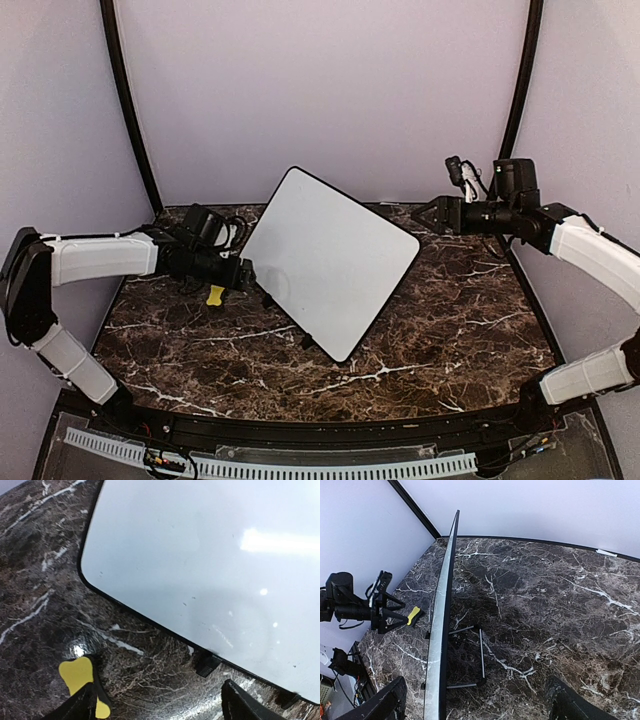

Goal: Erase the whiteboard
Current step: Move the whiteboard to the center of the board.

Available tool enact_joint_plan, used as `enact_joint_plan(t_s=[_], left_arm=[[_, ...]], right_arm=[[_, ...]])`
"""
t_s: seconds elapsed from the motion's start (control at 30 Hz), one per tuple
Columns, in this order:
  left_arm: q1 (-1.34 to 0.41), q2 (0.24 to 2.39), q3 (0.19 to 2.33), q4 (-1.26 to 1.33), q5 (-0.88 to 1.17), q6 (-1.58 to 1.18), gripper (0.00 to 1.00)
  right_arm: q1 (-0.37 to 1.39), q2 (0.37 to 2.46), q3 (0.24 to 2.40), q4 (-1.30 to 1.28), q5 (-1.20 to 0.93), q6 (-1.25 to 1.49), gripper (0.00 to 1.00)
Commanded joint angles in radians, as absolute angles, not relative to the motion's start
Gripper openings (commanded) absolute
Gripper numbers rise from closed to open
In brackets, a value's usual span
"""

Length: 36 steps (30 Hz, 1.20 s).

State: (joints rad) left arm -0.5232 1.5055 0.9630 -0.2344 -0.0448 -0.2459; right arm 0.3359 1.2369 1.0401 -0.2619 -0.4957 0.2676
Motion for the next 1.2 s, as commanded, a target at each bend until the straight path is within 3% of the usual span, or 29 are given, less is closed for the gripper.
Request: enact_joint_plan(t_s=[0.0, 0.8, 1.17], left_arm=[[-0.567, 1.591, 0.998, -0.288, -0.046, -0.145, 0.81], [-0.653, 1.827, 1.112, -0.289, -0.047, -0.089, 0.57], [-0.656, 1.879, 1.148, -0.262, -0.028, -0.101, 0.36]], right_arm=[[0.326, 1.218, 1.037, -0.223, -0.488, 0.276, 0.92], [0.307, 1.21, 1.029, -0.211, -0.487, 0.279, 0.92], [0.287, 1.183, 1.018, -0.207, -0.447, 0.29, 0.92]])
